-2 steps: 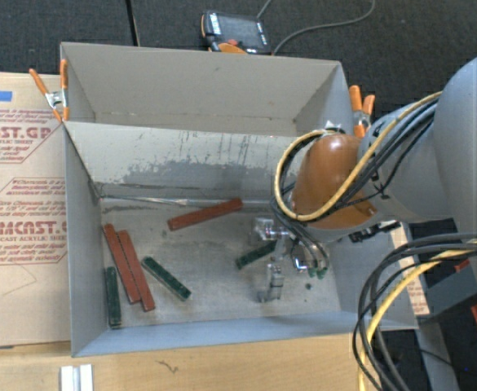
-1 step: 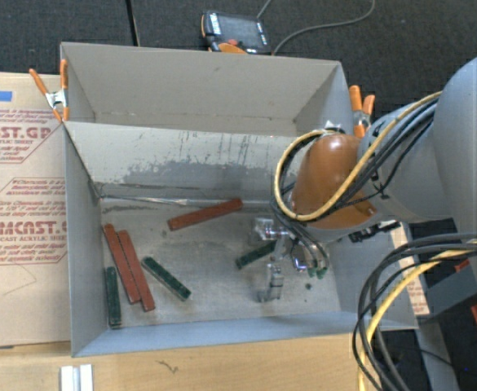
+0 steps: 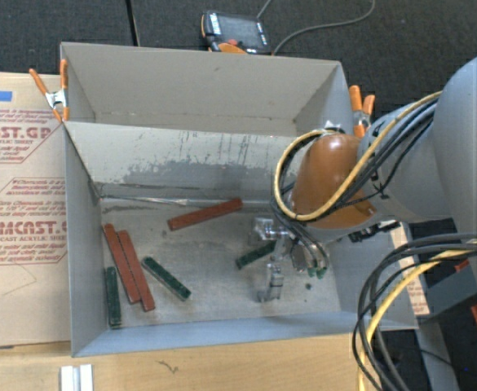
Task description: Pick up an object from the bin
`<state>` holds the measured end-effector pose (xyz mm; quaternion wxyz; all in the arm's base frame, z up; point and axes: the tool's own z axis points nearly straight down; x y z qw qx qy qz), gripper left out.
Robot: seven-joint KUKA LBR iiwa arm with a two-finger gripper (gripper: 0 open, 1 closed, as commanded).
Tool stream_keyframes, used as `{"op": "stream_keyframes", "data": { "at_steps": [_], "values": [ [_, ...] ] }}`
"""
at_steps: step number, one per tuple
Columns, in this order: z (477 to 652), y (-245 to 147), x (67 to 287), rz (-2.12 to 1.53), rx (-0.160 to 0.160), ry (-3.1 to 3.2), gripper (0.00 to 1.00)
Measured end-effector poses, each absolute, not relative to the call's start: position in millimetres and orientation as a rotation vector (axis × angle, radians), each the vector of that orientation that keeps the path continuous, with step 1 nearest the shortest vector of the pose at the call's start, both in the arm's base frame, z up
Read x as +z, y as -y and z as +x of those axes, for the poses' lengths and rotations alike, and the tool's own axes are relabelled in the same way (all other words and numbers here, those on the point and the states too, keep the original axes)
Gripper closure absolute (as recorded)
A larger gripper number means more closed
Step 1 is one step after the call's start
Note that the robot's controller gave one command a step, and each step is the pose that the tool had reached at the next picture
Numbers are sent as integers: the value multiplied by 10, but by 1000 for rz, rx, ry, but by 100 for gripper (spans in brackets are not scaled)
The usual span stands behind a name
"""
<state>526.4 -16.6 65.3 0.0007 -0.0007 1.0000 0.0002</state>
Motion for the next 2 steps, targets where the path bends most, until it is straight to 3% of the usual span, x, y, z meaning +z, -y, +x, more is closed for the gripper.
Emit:
{"op": "stream_keyframes", "data": {
  "at_steps": [1, 2],
  "values": [
    [5269, 165, 661, -2, 1, -3140, 100],
    [5272, 164, 778, -2, 1, -3140, 100]
  ]
}}
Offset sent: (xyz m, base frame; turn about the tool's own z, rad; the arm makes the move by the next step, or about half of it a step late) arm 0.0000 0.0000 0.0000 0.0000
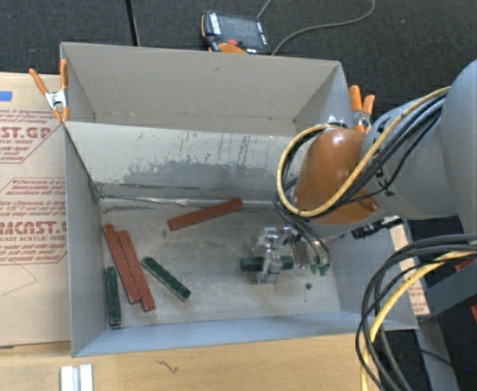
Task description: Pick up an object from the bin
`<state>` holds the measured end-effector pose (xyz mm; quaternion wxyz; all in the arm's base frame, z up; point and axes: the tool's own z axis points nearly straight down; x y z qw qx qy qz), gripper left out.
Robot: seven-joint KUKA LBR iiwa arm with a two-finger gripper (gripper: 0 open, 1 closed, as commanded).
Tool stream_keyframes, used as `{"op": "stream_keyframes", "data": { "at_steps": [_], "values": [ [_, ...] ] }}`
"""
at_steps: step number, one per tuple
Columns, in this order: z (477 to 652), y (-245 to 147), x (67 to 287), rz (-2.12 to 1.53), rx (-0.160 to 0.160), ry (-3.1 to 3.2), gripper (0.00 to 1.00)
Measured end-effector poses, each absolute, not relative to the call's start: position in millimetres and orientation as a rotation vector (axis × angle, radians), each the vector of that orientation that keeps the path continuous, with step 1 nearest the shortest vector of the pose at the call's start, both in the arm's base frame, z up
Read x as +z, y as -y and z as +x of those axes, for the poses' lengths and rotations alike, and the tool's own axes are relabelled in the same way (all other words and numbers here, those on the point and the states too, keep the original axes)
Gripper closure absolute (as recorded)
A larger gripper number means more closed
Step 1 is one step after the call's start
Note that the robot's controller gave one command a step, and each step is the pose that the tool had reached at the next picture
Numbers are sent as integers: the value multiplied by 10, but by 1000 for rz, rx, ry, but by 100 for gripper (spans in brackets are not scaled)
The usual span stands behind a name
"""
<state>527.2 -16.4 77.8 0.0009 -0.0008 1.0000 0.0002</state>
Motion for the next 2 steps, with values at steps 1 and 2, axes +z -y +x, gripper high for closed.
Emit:
{"op": "stream_keyframes", "data": {
  "at_steps": [1, 2],
  "values": [
    [5287, 163, 1398, -2, 0, -3135, 100],
    [5292, 163, 1462, -2, 0, -3139, 100]
  ]
}}
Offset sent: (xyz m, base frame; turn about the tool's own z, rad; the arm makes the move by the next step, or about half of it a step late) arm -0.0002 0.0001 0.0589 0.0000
